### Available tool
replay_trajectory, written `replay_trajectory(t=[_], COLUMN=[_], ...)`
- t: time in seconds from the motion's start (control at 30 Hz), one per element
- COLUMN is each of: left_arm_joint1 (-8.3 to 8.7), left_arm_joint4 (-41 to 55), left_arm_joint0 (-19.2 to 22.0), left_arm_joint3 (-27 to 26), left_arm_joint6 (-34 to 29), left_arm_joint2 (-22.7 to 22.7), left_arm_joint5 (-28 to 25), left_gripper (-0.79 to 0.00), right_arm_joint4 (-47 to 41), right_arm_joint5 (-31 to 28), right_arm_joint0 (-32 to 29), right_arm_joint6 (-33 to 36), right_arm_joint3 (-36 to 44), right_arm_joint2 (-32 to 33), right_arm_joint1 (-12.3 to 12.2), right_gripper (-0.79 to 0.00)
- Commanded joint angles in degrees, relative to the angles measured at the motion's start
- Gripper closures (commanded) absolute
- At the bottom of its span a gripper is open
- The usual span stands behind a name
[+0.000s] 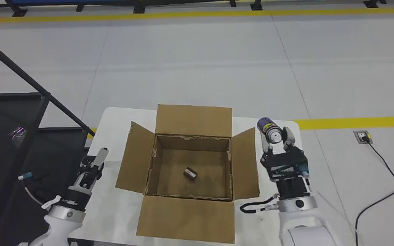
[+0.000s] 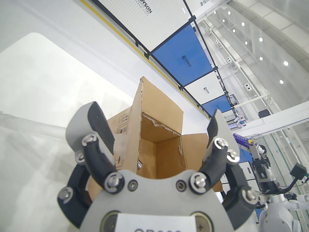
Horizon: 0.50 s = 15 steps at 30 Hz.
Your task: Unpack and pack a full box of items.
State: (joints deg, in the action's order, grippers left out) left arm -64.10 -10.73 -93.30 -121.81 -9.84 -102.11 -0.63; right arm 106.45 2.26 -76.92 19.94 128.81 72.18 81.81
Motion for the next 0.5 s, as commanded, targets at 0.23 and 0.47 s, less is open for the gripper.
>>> replay_trajectory(t=[0.23, 0.47], left_arm_joint1=[0.0, 0.0], left_arm_joint4=[0.0, 0.0], left_arm_joint0=[0.0, 0.0], left_arm_joint3=[0.0, 0.0], left_arm_joint6=[0.0, 0.0], left_arm_joint2=[0.0, 0.0], left_arm_joint5=[0.0, 0.0], left_gripper=[-0.785, -0.785], right_arm_joint4=[-5.26, -13.74], right_arm_joint5=[-12.07, -14.42], right_arm_joint0=[21.15, 27.72], right_arm_joint6=[15.71, 23.63], right_arm_joint3=[-23.06, -38.45], right_arm_joint2=[-14.92, -17.46], right_arm_joint1=[2.62, 4.32], right_gripper=[0.0, 0.0])
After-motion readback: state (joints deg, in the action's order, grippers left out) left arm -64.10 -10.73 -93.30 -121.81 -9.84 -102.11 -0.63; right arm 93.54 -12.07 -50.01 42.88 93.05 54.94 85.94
